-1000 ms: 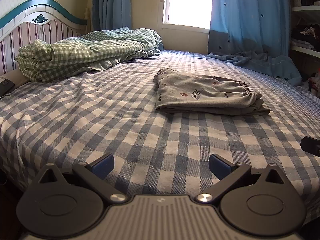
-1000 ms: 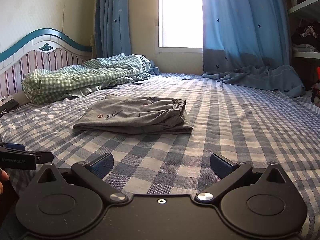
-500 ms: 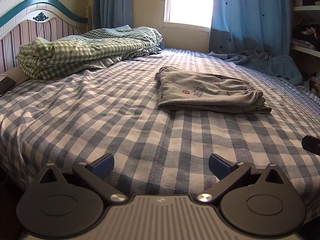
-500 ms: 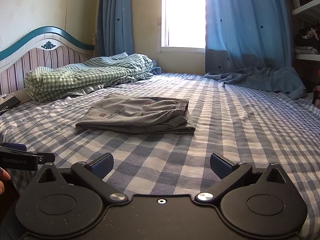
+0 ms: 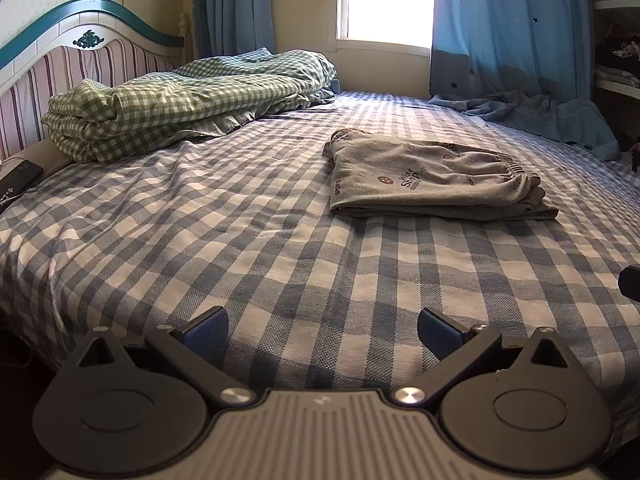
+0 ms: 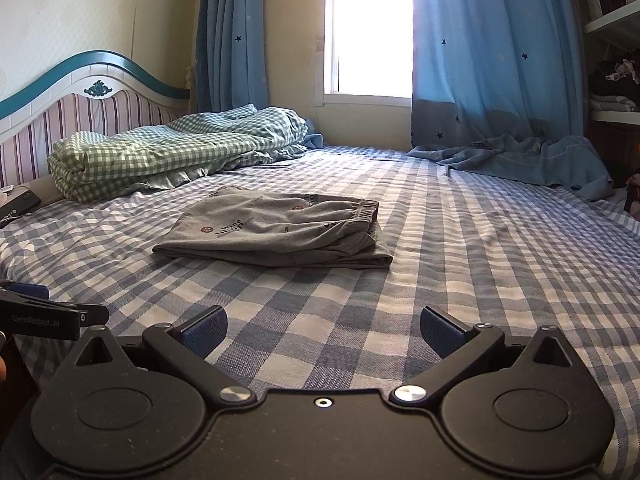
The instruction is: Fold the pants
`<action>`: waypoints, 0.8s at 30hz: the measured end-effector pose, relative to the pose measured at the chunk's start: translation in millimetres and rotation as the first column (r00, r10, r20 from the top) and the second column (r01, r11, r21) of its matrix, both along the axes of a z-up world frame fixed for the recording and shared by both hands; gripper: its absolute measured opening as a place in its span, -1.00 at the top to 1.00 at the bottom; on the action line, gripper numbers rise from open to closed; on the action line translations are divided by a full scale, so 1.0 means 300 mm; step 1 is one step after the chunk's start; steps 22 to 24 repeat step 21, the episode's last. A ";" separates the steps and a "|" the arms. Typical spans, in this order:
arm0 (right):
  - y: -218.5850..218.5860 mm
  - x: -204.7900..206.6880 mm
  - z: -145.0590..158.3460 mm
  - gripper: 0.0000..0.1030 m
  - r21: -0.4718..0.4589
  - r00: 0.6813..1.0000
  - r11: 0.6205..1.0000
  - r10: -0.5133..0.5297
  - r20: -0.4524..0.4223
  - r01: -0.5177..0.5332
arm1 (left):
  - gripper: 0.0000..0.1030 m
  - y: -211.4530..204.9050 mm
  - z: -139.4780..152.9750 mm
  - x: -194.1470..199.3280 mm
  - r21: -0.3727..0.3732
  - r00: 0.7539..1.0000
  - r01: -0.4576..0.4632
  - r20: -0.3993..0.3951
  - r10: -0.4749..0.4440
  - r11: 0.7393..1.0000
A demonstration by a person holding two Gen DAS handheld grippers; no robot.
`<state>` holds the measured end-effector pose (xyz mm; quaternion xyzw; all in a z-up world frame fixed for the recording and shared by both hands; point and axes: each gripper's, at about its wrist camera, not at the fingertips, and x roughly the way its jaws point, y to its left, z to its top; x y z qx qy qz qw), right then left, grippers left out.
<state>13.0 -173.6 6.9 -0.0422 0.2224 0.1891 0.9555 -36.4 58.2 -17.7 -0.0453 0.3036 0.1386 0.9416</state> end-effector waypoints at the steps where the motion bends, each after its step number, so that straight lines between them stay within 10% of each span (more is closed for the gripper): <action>1: 0.000 -0.001 0.000 -0.99 -0.001 1.000 1.000 0.000 0.000 0.000 | -0.99 0.000 0.001 -0.001 -0.002 1.000 0.001 0.000 -0.001 1.000; 24: 0.002 -0.008 -0.002 -0.99 -0.013 1.000 1.000 0.009 -0.001 -0.009 | -0.99 0.013 0.003 0.001 -0.014 1.000 0.003 0.008 -0.003 1.000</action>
